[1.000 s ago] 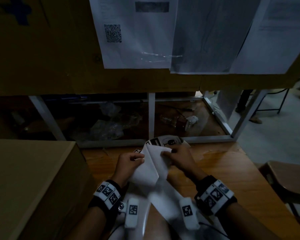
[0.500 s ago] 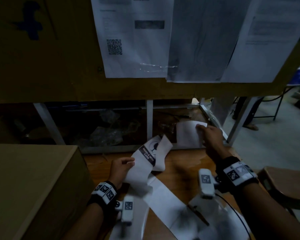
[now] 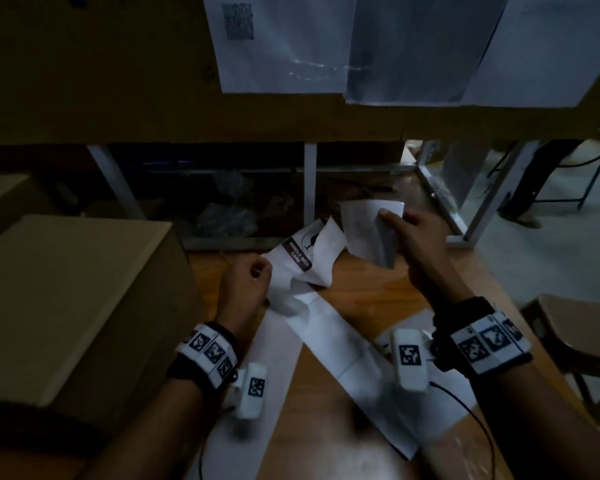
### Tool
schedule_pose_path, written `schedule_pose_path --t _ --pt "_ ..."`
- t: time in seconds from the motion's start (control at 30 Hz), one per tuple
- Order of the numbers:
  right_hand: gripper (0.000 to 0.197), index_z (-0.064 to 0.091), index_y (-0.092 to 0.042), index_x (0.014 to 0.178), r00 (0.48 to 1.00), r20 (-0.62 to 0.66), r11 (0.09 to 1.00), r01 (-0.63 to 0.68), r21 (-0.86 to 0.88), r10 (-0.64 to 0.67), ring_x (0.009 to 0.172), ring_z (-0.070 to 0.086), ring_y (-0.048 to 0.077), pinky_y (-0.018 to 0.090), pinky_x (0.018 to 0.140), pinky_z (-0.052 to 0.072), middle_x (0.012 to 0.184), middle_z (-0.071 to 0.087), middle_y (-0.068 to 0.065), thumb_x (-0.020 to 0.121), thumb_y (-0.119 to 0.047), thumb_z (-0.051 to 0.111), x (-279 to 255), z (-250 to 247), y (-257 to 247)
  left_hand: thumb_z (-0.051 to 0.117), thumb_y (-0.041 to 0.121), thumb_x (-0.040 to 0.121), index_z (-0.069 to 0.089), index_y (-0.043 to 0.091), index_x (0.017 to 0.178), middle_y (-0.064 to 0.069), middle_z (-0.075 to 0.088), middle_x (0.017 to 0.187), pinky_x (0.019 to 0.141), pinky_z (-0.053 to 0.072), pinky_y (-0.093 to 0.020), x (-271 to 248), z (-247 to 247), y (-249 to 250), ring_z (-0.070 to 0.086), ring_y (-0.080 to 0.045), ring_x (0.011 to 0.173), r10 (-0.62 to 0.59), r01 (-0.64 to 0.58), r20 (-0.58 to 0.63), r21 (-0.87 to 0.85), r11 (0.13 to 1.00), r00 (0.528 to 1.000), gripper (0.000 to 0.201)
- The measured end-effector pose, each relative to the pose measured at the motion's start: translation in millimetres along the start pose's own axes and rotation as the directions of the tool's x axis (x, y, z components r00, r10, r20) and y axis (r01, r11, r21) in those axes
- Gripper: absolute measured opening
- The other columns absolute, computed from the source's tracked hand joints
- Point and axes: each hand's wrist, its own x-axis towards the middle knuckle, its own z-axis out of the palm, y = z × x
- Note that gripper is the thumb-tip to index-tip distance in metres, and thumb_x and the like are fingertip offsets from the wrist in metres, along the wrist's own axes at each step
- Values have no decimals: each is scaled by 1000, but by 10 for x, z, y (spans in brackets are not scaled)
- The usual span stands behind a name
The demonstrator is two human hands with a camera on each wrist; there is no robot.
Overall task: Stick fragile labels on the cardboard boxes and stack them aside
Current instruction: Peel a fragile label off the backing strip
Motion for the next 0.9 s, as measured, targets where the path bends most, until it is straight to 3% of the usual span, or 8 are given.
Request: schedule_pose_path --t 0.17,0.33,0.47,0.53,0.63,0.77,0.83,0.9 --pt "19 69 -20 75 996 82 1000 13 25 -15 72 63 13 31 62 48 73 66 0 93 -21 64 -206 59 -62 61 21 93 69 13 95 -4 69 93 77 53 -37 -778 -121 -209 64 -19 88 -54 -76 444 271 960 895 12" --pt "16 70 -23 82 991 132 998 9 56 -16 72 67 10 29 67 55 80 70 -2 95 -19 61 -508 135 -178 59 33 93 66 14 113 -5 62 119 90 49 -36 -1151 -194 -403 58 -23 107 -229 -246 668 538 806 708 28" --pt "18 71 -12 80 996 72 998 55 2 -55 71 66 19 36 65 53 77 69 11 93 -22 65 -783 177 -268 60 37 93 63 11 117 -7 57 122 93 46 -35 -1155 -284 -385 55 -25 113 -200 -282 712 497 820 673 35" --pt "28 69 -2 80 993 47 987 111 -113 -106 70 64 26 38 60 48 77 66 22 92 -27 66 -979 220 -310 61 36 94 64 11 119 -4 60 121 94 46 -32 -1181 -370 -305 57 -21 113 -132 -172 656 378 910 744 35" --pt "21 68 -19 74 972 67 936 235 -262 -225 57 59 5 26 51 43 66 65 0 92 -30 67 -1487 366 -418 56 39 97 69 4 95 -11 70 94 80 56 -39 -1288 -599 -83 67 -23 86 -88 169 480 -128 977 873 37" --pt "33 69 -14 79 937 218 837 342 -427 -272 62 60 7 28 55 50 70 66 -2 88 -46 66 -2344 696 -353 36 53 100 61 5 112 -20 71 104 73 59 -39 -1416 -1008 154 71 -33 91 -239 628 626 -527 572 742 55" --pt "33 69 -19 80 917 273 763 395 -512 -291 70 59 6 28 61 50 77 66 -5 84 -51 66 -2719 807 -248 35 60 98 62 6 118 -19 70 113 83 56 -45 -1474 -1167 133 68 -33 101 -194 729 729 -546 414 656 64" --pt "36 67 -22 81 900 333 703 429 -567 -281 79 56 9 29 65 47 82 63 -6 81 -58 63 -3055 903 -194 47 52 96 64 5 119 -19 69 116 93 53 -50 -1588 -1275 101 66 -34 106 -151 750 760 -550 367 632 55"
